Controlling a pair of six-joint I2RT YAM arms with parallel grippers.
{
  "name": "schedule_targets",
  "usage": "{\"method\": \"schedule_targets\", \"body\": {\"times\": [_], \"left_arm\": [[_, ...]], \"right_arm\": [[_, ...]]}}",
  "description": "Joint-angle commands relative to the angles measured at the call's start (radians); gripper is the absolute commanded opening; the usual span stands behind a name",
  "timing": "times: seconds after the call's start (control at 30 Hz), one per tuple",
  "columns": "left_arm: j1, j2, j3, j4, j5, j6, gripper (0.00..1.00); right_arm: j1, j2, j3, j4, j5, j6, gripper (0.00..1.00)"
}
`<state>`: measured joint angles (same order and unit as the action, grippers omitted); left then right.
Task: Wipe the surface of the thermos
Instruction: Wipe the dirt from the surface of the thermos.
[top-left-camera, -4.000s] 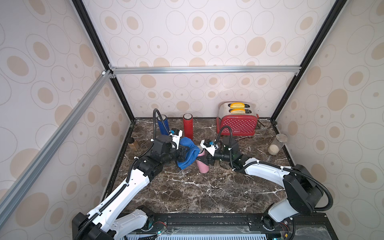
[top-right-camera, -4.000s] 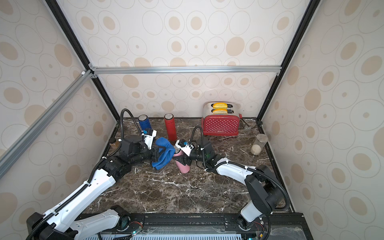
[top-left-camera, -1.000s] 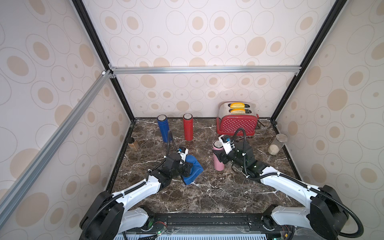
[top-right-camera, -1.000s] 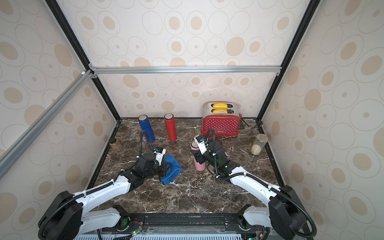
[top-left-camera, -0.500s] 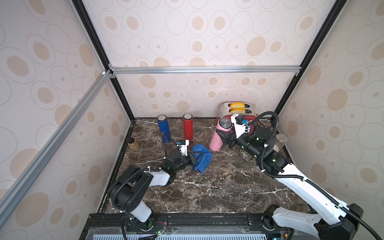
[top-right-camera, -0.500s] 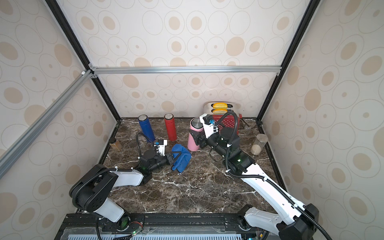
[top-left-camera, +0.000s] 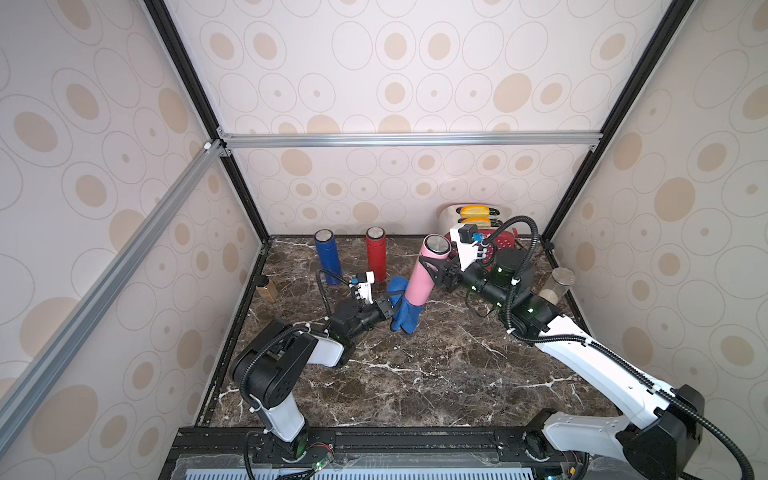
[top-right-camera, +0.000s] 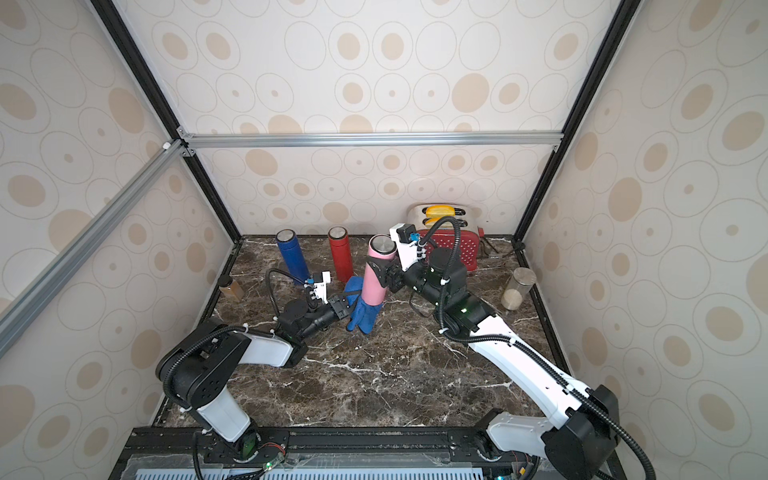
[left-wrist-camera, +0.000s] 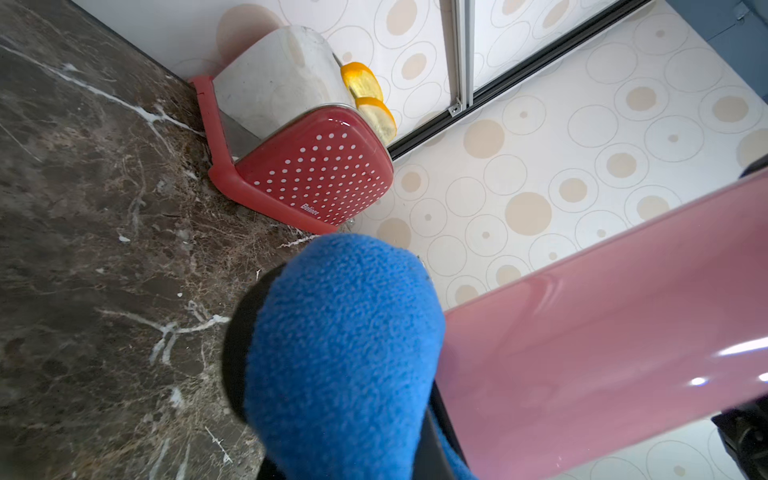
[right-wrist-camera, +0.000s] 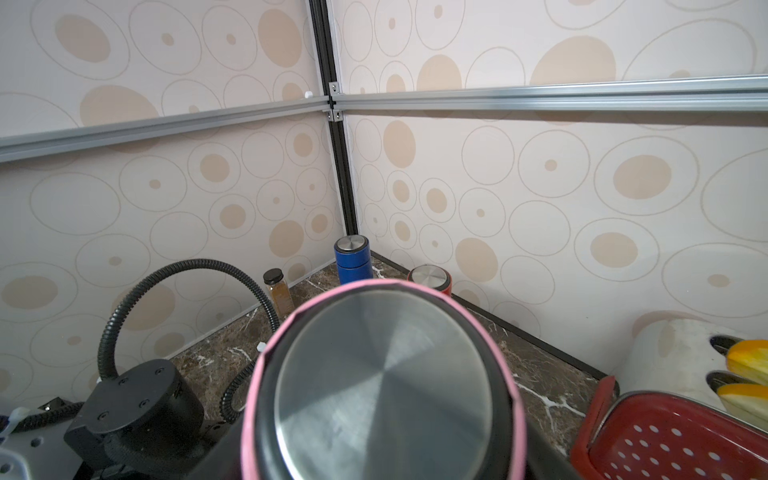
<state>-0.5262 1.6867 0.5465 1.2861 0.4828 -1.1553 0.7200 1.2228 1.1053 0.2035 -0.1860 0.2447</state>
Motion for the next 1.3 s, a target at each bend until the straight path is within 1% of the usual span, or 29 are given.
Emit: {"method": "schedule_targets", "body": {"times": [0.0, 0.13, 0.3, 0.5, 0.67, 0.8, 0.97, 1.07, 1.27], "left_arm": [[-0.003, -0.056, 0.063, 0.122, 0.032, -0.021, 0.0], [-0.004, -0.089, 0.068, 0.122, 0.031, -0.025, 0.0], [-0.003, -0.118, 0.084, 0.122, 0.027, -0.042, 0.0], [-0.003, -0.139, 0.085, 0.122, 0.031, -0.057, 0.0], [-0.004, -0.163, 0.066, 0.122, 0.021, -0.079, 0.0], [-0.002, -0.192, 0.054, 0.124, 0.012, -0.089, 0.0], [0.0, -0.235, 0.049, 0.124, 0.002, -0.095, 0.0], [0.002, -0.245, 0.058, 0.123, -0.005, -0.099, 0.0], [0.005, -0.234, 0.078, 0.124, -0.02, -0.1, 0.0]], "right_arm": [[0.008, -0.003, -0.02, 0.124, -0.057, 0.087, 0.0], [0.012, -0.007, -0.038, 0.215, -0.069, 0.148, 0.0], [0.045, 0.029, -0.032, 0.307, -0.05, 0.16, 0.0], [0.082, 0.067, -0.039, 0.414, 0.003, 0.123, 0.0], [0.098, 0.059, -0.036, 0.383, 0.104, 0.016, 0.0], [0.102, 0.024, -0.051, 0.341, 0.186, -0.063, 0.0], [0.101, -0.035, -0.085, 0.294, 0.258, -0.118, 0.0], [0.101, -0.06, -0.097, 0.281, 0.257, -0.12, 0.0], [0.108, -0.07, -0.092, 0.251, 0.174, -0.062, 0.0]]}}
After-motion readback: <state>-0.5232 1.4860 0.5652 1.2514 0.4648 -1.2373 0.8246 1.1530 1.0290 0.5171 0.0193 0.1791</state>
